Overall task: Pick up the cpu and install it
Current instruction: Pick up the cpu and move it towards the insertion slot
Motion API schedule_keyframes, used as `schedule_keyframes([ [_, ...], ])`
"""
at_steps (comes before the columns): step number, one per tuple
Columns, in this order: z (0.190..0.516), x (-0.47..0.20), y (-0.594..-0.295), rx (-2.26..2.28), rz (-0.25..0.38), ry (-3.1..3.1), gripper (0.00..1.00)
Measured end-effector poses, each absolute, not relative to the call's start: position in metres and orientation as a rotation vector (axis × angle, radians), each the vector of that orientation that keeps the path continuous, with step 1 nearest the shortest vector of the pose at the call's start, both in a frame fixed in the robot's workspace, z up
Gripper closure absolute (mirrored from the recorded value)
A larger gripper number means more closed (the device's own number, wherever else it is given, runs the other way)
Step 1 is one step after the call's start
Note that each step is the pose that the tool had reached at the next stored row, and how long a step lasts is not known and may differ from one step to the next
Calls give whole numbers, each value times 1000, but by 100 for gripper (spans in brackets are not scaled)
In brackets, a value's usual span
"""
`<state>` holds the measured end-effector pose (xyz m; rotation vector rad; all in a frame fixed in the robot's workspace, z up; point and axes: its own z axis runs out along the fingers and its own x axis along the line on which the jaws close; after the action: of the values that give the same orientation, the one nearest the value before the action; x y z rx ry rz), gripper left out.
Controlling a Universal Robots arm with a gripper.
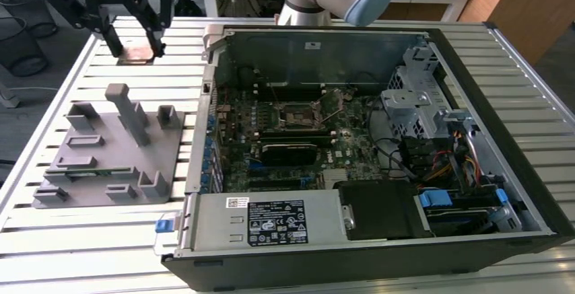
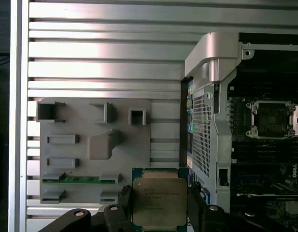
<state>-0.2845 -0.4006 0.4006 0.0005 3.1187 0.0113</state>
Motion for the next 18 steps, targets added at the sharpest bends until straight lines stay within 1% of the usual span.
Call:
schedule_keyframes([
  [18,401,-250,-401,1,11,3119,46],
])
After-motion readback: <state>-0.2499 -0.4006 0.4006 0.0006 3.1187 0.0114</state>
